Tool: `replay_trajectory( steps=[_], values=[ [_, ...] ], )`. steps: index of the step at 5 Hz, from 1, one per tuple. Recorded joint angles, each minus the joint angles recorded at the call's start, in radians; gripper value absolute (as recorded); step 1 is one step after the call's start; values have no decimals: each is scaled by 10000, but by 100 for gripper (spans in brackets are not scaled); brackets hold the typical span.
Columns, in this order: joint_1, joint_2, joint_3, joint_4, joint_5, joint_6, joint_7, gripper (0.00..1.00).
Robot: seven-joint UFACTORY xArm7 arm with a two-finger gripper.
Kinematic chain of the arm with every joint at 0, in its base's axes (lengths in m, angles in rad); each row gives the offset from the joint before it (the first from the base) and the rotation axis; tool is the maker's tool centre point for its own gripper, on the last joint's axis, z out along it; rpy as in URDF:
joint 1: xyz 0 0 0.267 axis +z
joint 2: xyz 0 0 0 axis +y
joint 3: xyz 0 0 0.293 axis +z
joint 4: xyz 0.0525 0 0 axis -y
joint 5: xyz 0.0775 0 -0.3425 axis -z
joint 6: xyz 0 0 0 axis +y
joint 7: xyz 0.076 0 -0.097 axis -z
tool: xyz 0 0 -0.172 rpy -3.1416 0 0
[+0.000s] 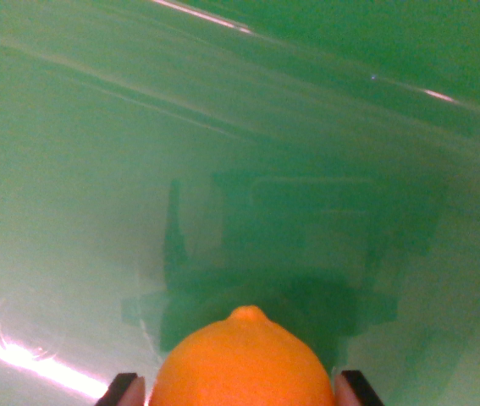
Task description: Pick fruit
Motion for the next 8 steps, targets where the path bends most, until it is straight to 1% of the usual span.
replay_trajectory(
  steps=[1,2,3,5,7,8],
  values=[
    [-1,-35,0,92,2,128,0,100],
    [-1,-35,0,92,2,128,0,100],
    [-1,-84,0,218,4,302,-1,100],
    [-1,-84,0,218,4,302,-1,100],
    [-3,-214,0,558,11,771,-2,100],
    [-3,-214,0,558,11,771,-2,100]
  ],
)
